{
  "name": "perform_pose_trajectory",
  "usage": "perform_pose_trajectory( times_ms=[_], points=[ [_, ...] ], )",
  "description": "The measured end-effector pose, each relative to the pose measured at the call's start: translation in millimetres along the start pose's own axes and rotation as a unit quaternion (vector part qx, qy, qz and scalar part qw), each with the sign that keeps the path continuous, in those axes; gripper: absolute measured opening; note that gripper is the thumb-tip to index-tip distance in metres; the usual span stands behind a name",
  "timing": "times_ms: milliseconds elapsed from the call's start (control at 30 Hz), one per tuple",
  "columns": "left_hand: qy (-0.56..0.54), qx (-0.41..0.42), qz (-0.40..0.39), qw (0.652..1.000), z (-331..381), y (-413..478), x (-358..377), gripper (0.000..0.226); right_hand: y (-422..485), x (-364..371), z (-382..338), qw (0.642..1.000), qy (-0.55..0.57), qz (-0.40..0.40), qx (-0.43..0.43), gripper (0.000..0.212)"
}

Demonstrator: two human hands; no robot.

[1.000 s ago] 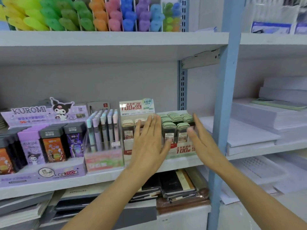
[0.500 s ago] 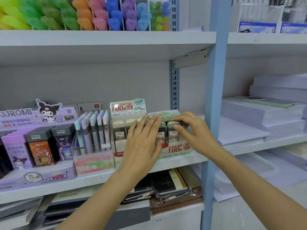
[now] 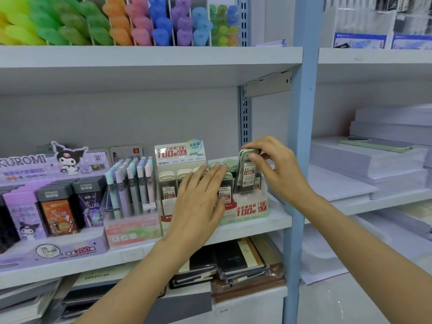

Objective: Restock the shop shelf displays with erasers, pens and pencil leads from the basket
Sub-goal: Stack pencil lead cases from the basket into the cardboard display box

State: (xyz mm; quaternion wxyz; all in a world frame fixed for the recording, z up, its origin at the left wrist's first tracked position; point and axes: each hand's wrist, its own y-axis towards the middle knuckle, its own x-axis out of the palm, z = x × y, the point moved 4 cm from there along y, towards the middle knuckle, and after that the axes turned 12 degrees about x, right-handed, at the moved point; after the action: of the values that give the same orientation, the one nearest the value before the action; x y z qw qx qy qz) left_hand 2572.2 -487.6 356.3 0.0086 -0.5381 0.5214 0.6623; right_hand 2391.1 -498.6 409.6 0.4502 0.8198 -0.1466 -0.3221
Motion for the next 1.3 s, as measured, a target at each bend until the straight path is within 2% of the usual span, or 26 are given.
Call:
perform_pose_trajectory(
  times_ms=[167, 267, 500, 800, 967, 1133, 1300],
  points=[
    [0.001, 0.002, 0.003, 1.000, -0.5, -0.8, 0.9, 0.065, 1.6, -2.5, 1.5, 1.000, -0.001, -0.008, -0.003, 0.018],
    [0.002, 0.000, 0.006, 1.000, 0.0, -1.0, 0.5, 0.066, 1.6, -11.5, 4.7, 0.999, 0.027, 0.013, 0.030, 0.019],
    [0.009, -0.009, 0.007, 1.000, 1.4, -2.1, -0.7, 0.067, 0.3, 3.7, -1.7, 0.996, 0.028, -0.060, 0.055, 0.018],
    [0.008, -0.010, 0.011, 1.000, -0.2, -3.0, 1.1, 0.069, 3.4, 8.1, 11.3, 0.994, 0.057, -0.043, 0.085, 0.016],
    [0.005, 0.000, 0.011, 1.000, -0.4, -3.7, 1.0, 0.070, 1.4, 4.6, 27.7, 0.984, 0.082, -0.090, 0.128, 0.014],
    [0.012, 0.003, 0.010, 1.000, -0.4, -3.3, 2.0, 0.071, -11.3, 24.2, 17.9, 0.990, 0.057, -0.102, 0.083, 0.020],
    [0.016, 0.001, 0.001, 1.000, 0.6, -6.5, 2.9, 0.073, -26.8, 23.7, 18.2, 0.999, -0.011, -0.030, 0.037, 0.021]
  ],
)
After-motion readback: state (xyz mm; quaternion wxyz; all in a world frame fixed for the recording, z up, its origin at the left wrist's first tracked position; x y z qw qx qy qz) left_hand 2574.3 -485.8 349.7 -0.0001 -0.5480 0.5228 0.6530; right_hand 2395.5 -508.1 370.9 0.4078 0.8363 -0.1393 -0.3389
